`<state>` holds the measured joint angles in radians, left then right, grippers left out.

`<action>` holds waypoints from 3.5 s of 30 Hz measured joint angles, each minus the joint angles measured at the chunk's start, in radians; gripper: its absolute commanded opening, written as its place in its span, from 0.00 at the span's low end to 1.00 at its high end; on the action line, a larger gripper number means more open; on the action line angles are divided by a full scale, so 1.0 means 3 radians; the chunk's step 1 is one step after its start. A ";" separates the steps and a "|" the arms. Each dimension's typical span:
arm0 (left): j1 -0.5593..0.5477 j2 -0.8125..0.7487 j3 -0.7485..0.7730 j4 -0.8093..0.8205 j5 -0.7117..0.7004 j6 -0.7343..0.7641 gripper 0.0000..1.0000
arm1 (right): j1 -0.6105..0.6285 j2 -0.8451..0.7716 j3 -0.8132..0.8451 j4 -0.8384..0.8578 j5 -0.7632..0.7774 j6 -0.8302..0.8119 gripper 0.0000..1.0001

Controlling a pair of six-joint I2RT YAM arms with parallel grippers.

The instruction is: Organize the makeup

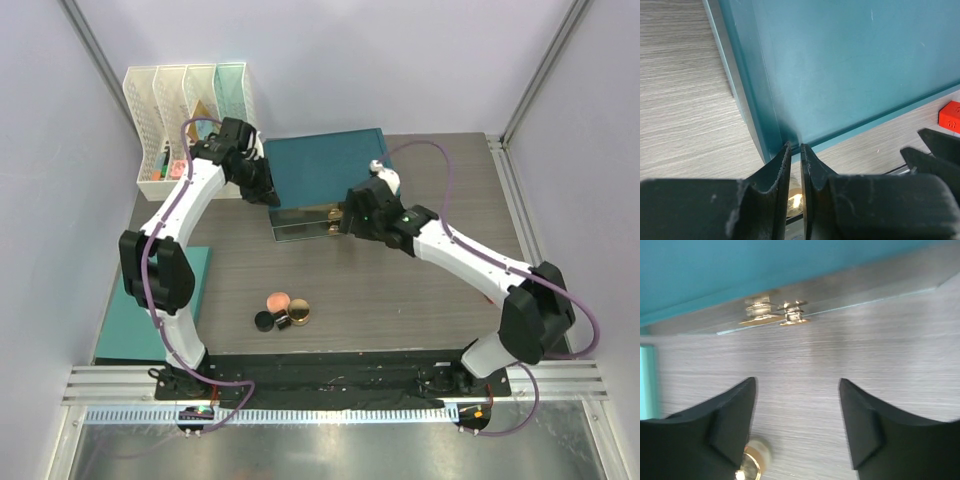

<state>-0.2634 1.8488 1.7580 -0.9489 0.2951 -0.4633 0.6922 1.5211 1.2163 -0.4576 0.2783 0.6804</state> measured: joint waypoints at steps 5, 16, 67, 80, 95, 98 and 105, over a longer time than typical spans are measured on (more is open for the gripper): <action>-0.0010 0.0011 0.0017 -0.0015 -0.0010 0.0001 0.17 | -0.0327 -0.0276 -0.0946 0.0654 -0.0596 0.0740 0.78; -0.0020 0.0011 0.0014 -0.0006 -0.0014 0.0001 0.17 | -0.0394 -0.0317 -0.2211 0.2478 -0.1247 0.2167 0.73; -0.0024 0.0004 -0.0023 0.0046 0.0042 0.0103 0.19 | -0.0416 0.1155 -0.1773 0.3816 -0.0971 0.3454 0.61; -0.0024 0.0003 -0.0024 0.0047 0.0043 0.0112 0.20 | -0.0425 0.1115 -0.1558 0.3357 -0.0893 0.3647 0.40; -0.0025 -0.0001 -0.0028 0.0051 0.0046 0.0114 0.20 | -0.0421 0.0849 -0.1467 0.2810 -0.0913 0.3582 0.13; -0.0025 -0.0003 -0.0031 0.0053 0.0046 0.0113 0.20 | -0.0421 0.0801 -0.1467 0.2712 -0.0946 0.3560 0.11; -0.0025 -0.0003 -0.0031 0.0053 0.0046 0.0112 0.20 | -0.0425 0.0696 -0.1475 0.2495 -0.1048 0.3470 0.09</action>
<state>-0.2710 1.8481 1.7489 -0.9329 0.3088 -0.4297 0.5648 1.7298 0.7738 0.2909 -0.0360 1.7214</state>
